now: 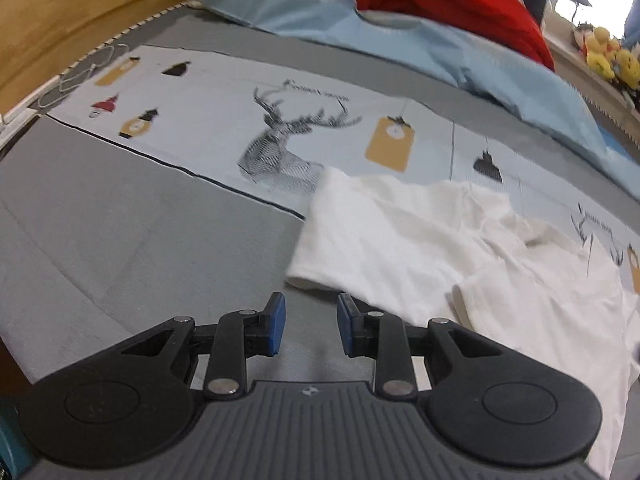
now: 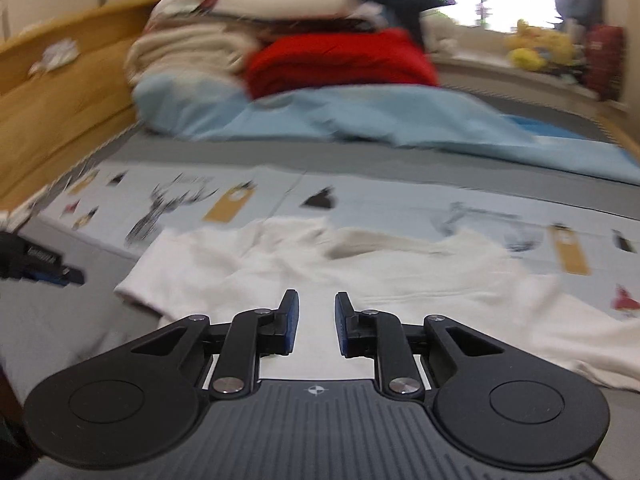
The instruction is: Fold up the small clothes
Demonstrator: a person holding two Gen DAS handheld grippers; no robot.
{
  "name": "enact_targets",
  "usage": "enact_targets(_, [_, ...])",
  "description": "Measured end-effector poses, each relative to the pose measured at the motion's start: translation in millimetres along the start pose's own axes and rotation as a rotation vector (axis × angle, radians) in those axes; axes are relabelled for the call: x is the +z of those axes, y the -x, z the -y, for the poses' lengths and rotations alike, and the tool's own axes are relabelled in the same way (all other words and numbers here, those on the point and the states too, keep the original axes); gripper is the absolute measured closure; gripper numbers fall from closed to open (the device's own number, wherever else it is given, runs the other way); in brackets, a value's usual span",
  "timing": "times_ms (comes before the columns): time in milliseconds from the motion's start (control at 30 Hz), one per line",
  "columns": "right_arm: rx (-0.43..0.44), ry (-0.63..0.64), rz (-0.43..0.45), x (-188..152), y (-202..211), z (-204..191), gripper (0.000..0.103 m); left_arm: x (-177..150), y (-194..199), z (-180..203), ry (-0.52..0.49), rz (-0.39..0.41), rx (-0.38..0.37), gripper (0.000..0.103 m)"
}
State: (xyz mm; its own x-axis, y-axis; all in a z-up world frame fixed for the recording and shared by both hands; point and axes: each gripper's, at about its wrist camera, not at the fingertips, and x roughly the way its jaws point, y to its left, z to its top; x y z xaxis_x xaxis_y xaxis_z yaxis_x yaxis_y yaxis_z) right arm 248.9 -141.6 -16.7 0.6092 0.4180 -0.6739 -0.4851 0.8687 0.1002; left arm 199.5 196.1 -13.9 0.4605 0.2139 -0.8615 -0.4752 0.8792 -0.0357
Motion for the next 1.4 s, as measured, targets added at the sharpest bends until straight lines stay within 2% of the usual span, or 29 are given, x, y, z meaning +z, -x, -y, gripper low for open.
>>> enact_targets(100, [0.016, 0.085, -0.043, -3.4, -33.0, -28.6, 0.071, -5.7, 0.2, 10.9, -0.03, 0.005, -0.001, 0.072])
enact_targets(167, [0.023, 0.127, -0.057, -5.1, -49.9, -43.7, 0.058, -4.6, 0.2, 17.1, -0.04, 0.016, -0.001, 0.072])
enact_targets(367, [0.042, 0.17, -0.074, -7.4, -89.1, -67.2, 0.052, 7.1, -0.8, 14.7, -0.012, 0.029, -0.01, 0.071])
enact_targets(533, [0.033, 0.218, -0.137, -17.2, -119.1, -79.3, 0.052, 11.4, -5.9, 10.3, -0.011, 0.01, -0.001, 0.071])
enact_targets(633, [0.011, 0.252, -0.161, -20.6, -127.6, -84.6, 0.056, 11.6, -6.5, 8.0, -0.008, 0.008, 0.0, 0.071])
enact_targets(667, [0.015, 0.254, -0.161, -20.5, -127.8, -84.2, 0.07, 11.8, -6.7, 6.5, -0.004, 0.006, 0.0, 0.071])
enact_targets(700, [0.017, 0.25, -0.158, -19.4, -126.8, -82.6, 0.079, 11.9, -6.8, 4.6, 0.002, 0.005, -0.002, 0.071])
enact_targets(733, [0.02, 0.237, -0.155, -17.4, -125.7, -79.2, 0.095, 12.1, -6.9, 2.7, 0.009, 0.004, -0.002, 0.071])
enact_targets(767, [0.029, 0.207, -0.148, -14.2, -122.5, -73.6, 0.102, 12.7, -6.8, 0.3, 0.017, 0.004, -0.004, 0.071])
enact_targets(933, [0.076, -0.054, -0.079, 5.9, -99.0, -25.1, 0.103, 15.6, -7.3, -7.1, 0.051, 0.002, 0.011, 0.071])
enact_targets(1033, [0.121, -0.108, -0.04, 11.2, -85.0, -2.2, 0.103, 16.6, -7.3, -9.2, 0.068, -0.004, 0.008, 0.071])
enact_targets(1133, [0.175, -0.033, -0.074, 6.0, -85.1, -8.1, 0.1, 16.5, -6.4, -7.3, 0.068, 0.001, 0.011, 0.071])
enact_targets(1200, [0.18, 0.061, -0.102, -1.3, -90.6, -25.2, 0.085, 15.9, -6.9, -6.1, 0.069, -0.004, 0.013, 0.071])
enact_targets(1233, [0.18, 0.108, -0.115, -5.7, -94.7, -34.9, 0.07, 15.7, -7.3, -5.3, 0.068, -0.006, 0.014, 0.071])
enact_targets(1267, [0.18, 0.138, -0.122, -8.9, -97.4, -43.0, 0.059, 15.1, -7.6, -5.2, 0.068, -0.008, 0.017, 0.071])
enact_targets(1400, [0.158, 0.188, -0.186, -18.4, -117.0, -65.5, 0.057, 14.6, -9.3, -10.3, 0.081, -0.014, 0.028, 0.071])
